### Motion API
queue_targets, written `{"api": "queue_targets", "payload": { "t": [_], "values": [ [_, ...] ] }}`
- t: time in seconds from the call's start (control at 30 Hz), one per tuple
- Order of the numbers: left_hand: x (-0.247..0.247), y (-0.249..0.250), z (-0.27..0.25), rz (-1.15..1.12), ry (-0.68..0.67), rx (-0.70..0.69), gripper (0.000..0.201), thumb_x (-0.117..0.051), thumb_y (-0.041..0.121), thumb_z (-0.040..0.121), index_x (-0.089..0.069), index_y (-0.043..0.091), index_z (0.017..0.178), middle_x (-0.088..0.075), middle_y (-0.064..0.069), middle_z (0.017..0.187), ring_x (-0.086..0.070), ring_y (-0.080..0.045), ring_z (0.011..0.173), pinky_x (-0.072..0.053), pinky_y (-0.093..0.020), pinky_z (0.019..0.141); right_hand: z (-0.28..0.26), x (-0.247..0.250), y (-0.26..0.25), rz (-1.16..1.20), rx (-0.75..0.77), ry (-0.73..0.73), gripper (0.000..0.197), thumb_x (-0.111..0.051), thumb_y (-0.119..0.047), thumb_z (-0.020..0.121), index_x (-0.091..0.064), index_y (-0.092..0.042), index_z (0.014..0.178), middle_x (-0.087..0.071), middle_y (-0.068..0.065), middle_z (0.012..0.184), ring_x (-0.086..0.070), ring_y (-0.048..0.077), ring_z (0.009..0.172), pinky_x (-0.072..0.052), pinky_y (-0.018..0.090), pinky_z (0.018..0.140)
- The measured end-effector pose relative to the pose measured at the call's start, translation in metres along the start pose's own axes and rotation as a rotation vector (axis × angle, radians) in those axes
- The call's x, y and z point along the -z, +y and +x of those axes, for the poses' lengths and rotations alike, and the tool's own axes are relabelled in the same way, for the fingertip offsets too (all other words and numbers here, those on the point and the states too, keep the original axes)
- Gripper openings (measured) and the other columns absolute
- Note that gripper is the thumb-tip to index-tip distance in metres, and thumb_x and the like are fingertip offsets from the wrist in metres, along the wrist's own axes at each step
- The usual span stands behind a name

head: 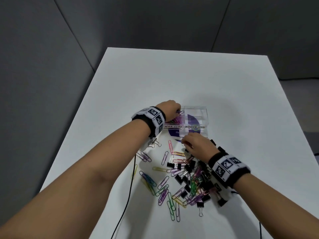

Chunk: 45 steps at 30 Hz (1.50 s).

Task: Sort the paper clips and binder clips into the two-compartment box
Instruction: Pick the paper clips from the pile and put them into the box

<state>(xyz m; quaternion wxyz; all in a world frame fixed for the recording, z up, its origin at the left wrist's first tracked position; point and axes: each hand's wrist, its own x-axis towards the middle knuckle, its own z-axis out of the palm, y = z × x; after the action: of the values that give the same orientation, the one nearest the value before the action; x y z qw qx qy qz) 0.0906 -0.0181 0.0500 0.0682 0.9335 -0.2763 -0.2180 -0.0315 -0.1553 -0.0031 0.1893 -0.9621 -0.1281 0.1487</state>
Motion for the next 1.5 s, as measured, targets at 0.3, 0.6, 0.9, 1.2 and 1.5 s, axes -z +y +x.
{"api": "queue_targets", "payload": {
  "t": [0.3, 0.6, 0.9, 1.2, 1.5],
  "values": [
    [-0.037, 0.007, -0.037, 0.188, -0.054, -0.252, 0.031, -0.049, 0.012, 0.093, -0.059, 0.02, 0.121, -0.054, -0.003, 0.127, -0.05, -0.023, 0.119, -0.045, -0.034, 0.091, -0.005, -0.021, -0.017, -0.105, -0.065, -0.06, 0.031, -0.053, -0.03, 0.092, -0.058, -0.008, 0.114, -0.057, 0.01, 0.116, -0.052, 0.027, 0.111, -0.044, 0.036, 0.087],
    [-0.09, -0.005, -0.069, 0.151, -0.158, -0.172, 0.064, -0.068, 0.041, 0.08, -0.044, 0.016, 0.134, -0.041, -0.007, 0.135, -0.043, -0.024, 0.123, -0.042, -0.035, 0.098, -0.002, -0.026, -0.021, -0.252, -0.155, -0.082, 0.026, -0.05, -0.021, 0.093, -0.056, -0.005, 0.112, -0.057, 0.012, 0.117, -0.052, 0.03, 0.112, -0.045, 0.039, 0.089],
    [-0.097, -0.013, -0.08, 0.022, -0.181, -0.07, 0.052, -0.066, 0.021, 0.086, -0.045, 0.011, 0.132, -0.043, -0.011, 0.131, -0.045, -0.028, 0.12, -0.042, -0.035, 0.099, -0.001, -0.019, -0.025, -0.373, -0.125, -0.187, 0.026, -0.045, -0.006, 0.091, -0.051, -0.007, 0.117, -0.058, 0.013, 0.12, -0.05, 0.03, 0.115, -0.044, 0.038, 0.089],
    [-0.105, 0.0, -0.077, -0.043, -0.096, 0.049, 0.03, -0.055, 0.024, 0.091, -0.056, 0.002, 0.112, -0.05, -0.016, 0.119, -0.055, -0.032, 0.107, -0.046, -0.038, 0.092, 0.002, -0.017, -0.028, -0.337, -0.178, -0.239, 0.024, -0.044, -0.004, 0.091, -0.053, -0.004, 0.114, -0.061, 0.016, 0.116, -0.055, 0.033, 0.11, -0.045, 0.039, 0.087],
    [-0.107, 0.007, -0.07, -0.001, -0.138, 0.062, 0.027, -0.05, 0.016, 0.095, -0.058, 0.0, 0.115, -0.055, -0.018, 0.122, -0.056, -0.034, 0.111, -0.047, -0.04, 0.095, 0.002, -0.019, -0.027, -0.332, -0.198, -0.245, 0.025, -0.043, -0.001, 0.09, -0.054, -0.003, 0.112, -0.061, 0.015, 0.115, -0.056, 0.032, 0.109, -0.046, 0.039, 0.086]
  ]
}}
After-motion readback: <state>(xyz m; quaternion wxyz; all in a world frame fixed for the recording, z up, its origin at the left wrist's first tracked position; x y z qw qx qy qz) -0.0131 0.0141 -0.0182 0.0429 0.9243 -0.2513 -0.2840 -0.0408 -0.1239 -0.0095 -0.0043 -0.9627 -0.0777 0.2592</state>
